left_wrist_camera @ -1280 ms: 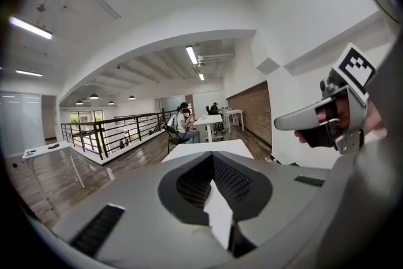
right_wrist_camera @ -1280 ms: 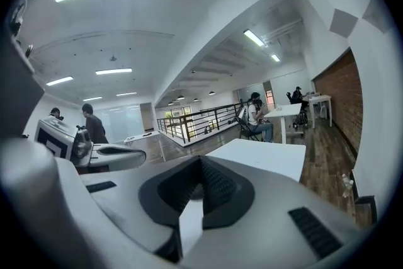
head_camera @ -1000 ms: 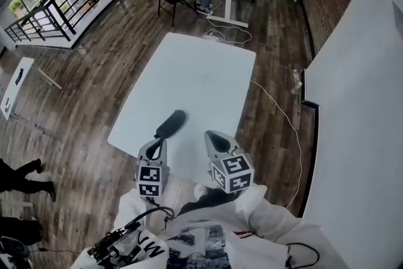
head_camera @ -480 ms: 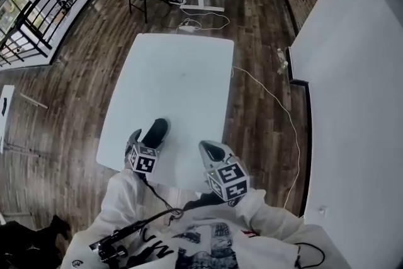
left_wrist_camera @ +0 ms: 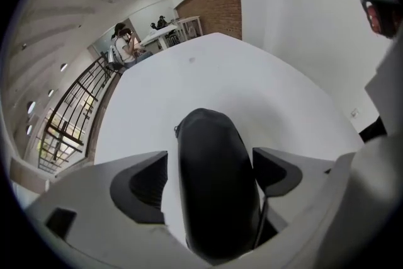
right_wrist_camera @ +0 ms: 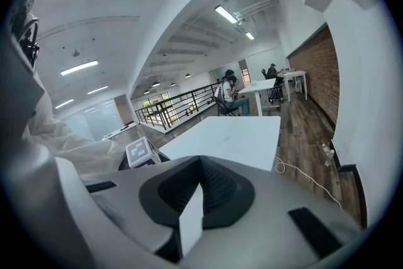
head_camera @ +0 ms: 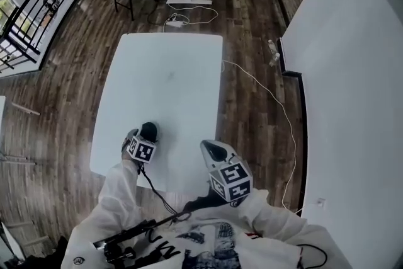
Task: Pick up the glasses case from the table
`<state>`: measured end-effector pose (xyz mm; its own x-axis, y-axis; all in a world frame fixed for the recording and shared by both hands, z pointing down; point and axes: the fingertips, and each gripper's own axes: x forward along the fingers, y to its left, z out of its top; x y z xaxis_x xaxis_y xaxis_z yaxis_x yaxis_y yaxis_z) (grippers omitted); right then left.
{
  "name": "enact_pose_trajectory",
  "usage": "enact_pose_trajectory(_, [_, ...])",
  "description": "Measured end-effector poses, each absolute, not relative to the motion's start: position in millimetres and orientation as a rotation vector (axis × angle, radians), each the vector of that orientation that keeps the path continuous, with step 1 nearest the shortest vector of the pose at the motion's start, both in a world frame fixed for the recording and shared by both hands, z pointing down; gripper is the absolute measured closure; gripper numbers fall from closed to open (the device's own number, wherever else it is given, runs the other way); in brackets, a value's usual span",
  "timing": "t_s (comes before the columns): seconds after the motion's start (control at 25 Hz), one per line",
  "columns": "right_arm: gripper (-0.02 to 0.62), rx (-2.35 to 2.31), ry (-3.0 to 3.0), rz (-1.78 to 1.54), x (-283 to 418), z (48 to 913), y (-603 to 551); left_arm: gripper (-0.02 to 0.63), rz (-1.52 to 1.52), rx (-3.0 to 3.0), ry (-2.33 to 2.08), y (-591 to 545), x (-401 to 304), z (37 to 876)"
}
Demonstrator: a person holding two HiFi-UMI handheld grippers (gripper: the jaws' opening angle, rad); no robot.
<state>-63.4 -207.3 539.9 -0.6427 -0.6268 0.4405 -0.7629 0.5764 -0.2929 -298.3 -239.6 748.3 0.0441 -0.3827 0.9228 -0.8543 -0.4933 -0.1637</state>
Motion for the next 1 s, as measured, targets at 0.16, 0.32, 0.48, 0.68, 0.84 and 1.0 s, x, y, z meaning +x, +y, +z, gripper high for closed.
enact_pose_trajectory(0.16, [0.603,1.124,-2.529,0.661,-65,539,-211,0.222,1.447,1.826,-1.243,-241,-302,751])
enact_pose_trajectory(0.32, [0.603,1.101,-2.547,0.658,-70,534,-215,0.23,1.35,1.845,-1.342,-241,-301,717])
enact_pose_trajectory(0.48, [0.603,1.049,-2.58,0.637,-82,527,-215,0.233,1.064,1.856,-1.52,-229,-291,642])
enact_pose_trajectory(0.68, [0.603,0.982,-2.648,0.587,-103,515,-227,0.236,0.781,1.895,-1.716,-211,-281,563])
enact_pose_trajectory(0.84, [0.603,0.943,-2.708,0.545,-116,504,-238,0.238,0.618,1.891,-1.882,-194,-284,527])
enact_pose_trajectory(1.0, [0.603,0.926,-2.762,0.509,-124,486,-252,0.238,0.502,1.882,-1.972,-184,-275,499])
